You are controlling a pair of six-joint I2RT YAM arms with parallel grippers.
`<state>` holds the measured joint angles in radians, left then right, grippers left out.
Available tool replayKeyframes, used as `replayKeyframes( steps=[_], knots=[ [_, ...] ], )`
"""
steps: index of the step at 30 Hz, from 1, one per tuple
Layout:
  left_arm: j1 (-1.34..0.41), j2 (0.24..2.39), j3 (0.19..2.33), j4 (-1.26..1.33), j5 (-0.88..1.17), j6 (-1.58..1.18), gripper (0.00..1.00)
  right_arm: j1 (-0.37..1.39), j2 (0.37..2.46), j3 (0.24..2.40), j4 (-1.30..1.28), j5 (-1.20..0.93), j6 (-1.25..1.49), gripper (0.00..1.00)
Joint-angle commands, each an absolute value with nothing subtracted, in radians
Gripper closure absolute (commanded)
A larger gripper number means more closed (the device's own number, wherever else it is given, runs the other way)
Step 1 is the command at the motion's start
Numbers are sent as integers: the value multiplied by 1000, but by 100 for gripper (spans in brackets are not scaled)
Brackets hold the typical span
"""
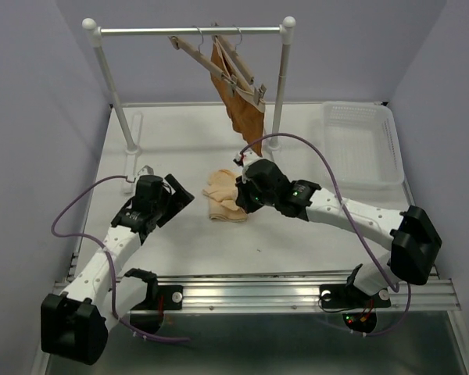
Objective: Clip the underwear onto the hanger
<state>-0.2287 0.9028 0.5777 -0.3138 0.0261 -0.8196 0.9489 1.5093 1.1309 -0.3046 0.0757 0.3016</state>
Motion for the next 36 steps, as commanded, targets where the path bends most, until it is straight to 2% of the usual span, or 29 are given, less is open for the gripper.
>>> replayKeyframes(
  steps=[1,7,14,24,32,36],
  knots=[
    [-360,952,606,-233,20,-776,1,870,1471,1129,-268,9,442,99],
    [-538,1087,653,-221,-57,-663,1,790,1457,1123,-270,-49,509,99],
    [-564,1218,696,-212,-121,-738,1,723,1445,1157,-311,-72,526,99],
    [-693,1238,661,-95,-100,-519,1,646,1459,1186,-347,-132,546,99],
    [-784,1365,706,-52,-227,-413,1,615,1491,1246,-402,-169,531,99],
    [-807,1420,781,-127,-330,-396,1,606,1497,1258,-416,-182,526,99]
  ],
)
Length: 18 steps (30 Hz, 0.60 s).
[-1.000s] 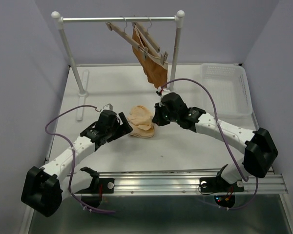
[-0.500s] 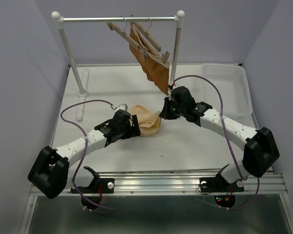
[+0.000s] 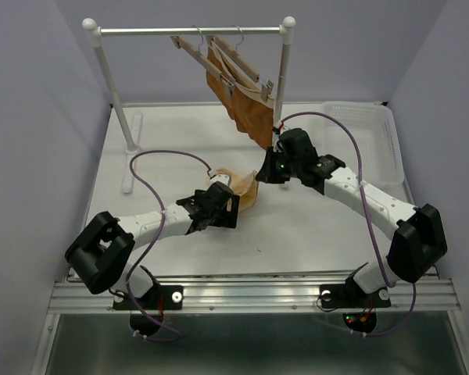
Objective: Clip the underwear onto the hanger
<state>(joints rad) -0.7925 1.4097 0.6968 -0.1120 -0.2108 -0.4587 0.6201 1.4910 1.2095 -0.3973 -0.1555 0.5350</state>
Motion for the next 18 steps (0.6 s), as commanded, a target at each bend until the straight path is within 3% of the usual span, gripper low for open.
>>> replayKeyframes(
  steps=[1,6,10,15,17,18],
  knots=[
    [-807,1443,796,-143,-360,-384,1,597,1496,1262,-420,-187,522,99],
    [-808,1532,856,-143,-376,-365,3,597,1489,1262,-426,-192,514,99],
    [-808,1597,890,-141,-385,-356,22,597,1485,1266,-431,-190,508,99],
    [-808,1605,926,-201,-454,-379,72,588,1476,1269,-437,-178,500,99],
    [-808,1576,943,-210,-488,-387,100,588,1470,1270,-439,-172,497,99],
    [-808,1554,948,-216,-497,-382,100,588,1465,1272,-440,-160,494,99]
  ],
)
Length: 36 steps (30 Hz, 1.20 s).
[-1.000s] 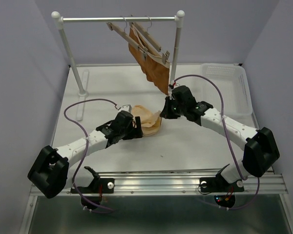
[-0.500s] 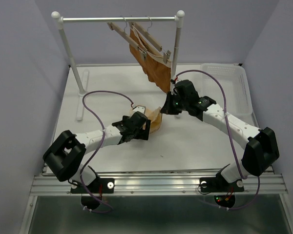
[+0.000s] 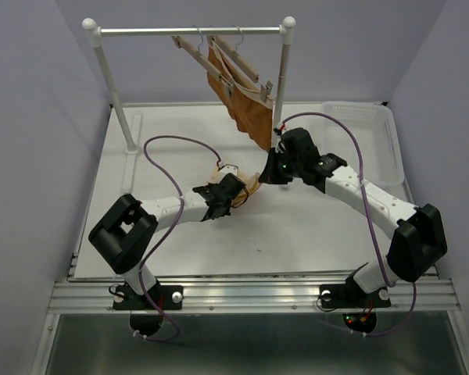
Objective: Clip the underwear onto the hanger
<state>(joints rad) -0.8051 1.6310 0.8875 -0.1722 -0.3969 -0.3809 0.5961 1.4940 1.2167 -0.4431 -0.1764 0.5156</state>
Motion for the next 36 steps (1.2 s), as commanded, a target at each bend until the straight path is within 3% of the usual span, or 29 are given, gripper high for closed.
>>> replayKeyframes(
  steps=[1,8,12,18,20,22,24,26,27,28,29,31,32,36],
  knots=[
    [-808,1554,954,-216,-506,-379,100,588,1465,1272,-440,-153,492,99],
    [-801,1491,1037,-232,-669,-313,100,578,1480,1370,-410,-54,480,99],
    [-729,1520,1197,-258,-793,-197,100,578,1522,1546,-391,72,424,99],
    [-644,1470,1226,-279,-758,-158,98,578,1494,1478,-390,87,434,99],
    [-640,1441,1174,-316,-735,-207,89,578,1457,1352,-382,84,494,99],
    [-640,1431,1138,-362,-660,-271,64,578,1410,1199,-370,71,523,99],
    [-644,1430,1077,-431,-591,-401,56,578,1376,1100,-365,11,538,98],
    [-675,1414,1017,-471,-535,-478,38,578,1319,1011,-368,-90,534,95],
    [-693,1402,965,-497,-541,-521,25,578,1298,935,-371,-132,531,84],
    [-706,1381,953,-568,-540,-607,1,578,1280,904,-374,-225,517,70],
    [-721,1367,947,-606,-537,-642,1,578,1252,882,-403,-256,512,46],
    [-724,1324,951,-670,-523,-693,1,578,1244,877,-480,-313,451,28],
    [-724,1310,956,-681,-522,-699,1,578,1244,894,-509,-316,431,1],
    [-724,1266,1008,-671,-528,-692,1,578,1244,980,-549,-285,371,0]
  ],
)
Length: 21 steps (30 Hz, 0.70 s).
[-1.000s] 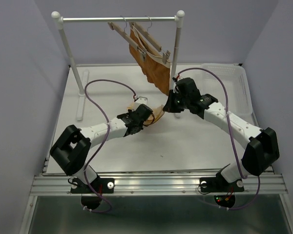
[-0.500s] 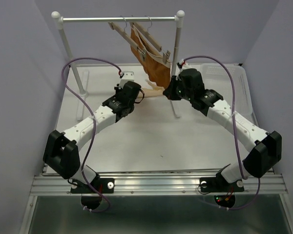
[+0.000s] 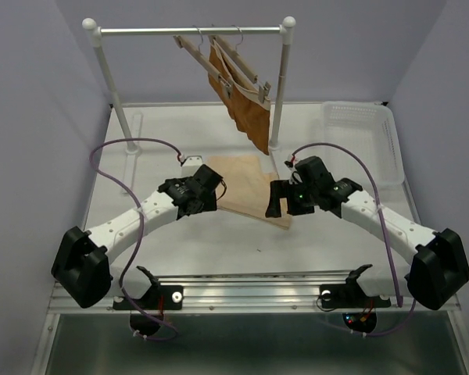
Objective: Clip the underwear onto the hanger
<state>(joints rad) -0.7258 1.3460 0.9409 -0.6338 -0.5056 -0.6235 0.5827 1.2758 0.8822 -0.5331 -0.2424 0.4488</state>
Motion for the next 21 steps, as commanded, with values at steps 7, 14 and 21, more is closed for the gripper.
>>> replayKeyframes(
  steps=[7,14,21],
  knots=[
    [-719,1333,1088,-436,-447,-664,1,578,1375,1054,-465,-209,437,0],
    [-698,1572,1160,-351,-307,-707,1,578,1476,1028,-379,-170,431,0],
    [-626,1747,1118,-256,-155,-752,1,578,1519,921,-264,-228,370,0]
  ],
)
